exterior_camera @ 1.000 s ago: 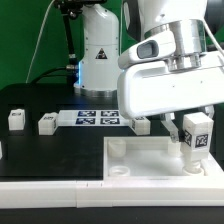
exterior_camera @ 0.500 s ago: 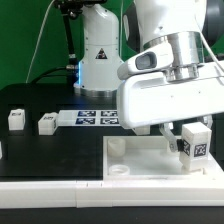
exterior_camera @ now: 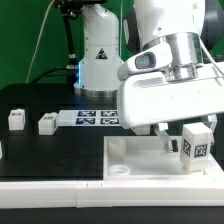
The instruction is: Assemble one leg
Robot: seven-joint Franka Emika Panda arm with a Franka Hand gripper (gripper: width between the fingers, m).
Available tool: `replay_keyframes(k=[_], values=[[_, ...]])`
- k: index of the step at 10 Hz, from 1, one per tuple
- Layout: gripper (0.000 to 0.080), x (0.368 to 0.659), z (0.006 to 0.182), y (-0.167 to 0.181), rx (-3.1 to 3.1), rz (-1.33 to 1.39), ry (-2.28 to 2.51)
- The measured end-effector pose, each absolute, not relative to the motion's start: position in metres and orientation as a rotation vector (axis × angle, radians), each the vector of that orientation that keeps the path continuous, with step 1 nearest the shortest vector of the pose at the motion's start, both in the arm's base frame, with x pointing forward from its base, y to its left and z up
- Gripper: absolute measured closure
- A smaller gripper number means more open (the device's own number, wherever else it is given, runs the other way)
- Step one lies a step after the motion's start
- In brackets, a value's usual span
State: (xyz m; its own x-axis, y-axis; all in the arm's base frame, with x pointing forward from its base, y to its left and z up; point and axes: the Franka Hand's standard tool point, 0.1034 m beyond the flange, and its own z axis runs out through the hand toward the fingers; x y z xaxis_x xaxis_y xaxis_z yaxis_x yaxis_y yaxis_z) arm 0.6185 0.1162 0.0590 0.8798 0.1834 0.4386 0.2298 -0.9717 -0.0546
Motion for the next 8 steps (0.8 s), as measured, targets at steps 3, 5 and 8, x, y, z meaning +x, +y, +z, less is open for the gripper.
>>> replay_keyframes(k=[3, 5, 8], values=[[0.0156, 0.618, 0.059, 0.116, -2.944, -0.671, -0.324], [0.0151, 0.618, 0.059, 0.116, -2.944, -0.671, -0.324], [0.015, 0.626, 0.086, 0.111, -2.955, -0.615, -0.336]])
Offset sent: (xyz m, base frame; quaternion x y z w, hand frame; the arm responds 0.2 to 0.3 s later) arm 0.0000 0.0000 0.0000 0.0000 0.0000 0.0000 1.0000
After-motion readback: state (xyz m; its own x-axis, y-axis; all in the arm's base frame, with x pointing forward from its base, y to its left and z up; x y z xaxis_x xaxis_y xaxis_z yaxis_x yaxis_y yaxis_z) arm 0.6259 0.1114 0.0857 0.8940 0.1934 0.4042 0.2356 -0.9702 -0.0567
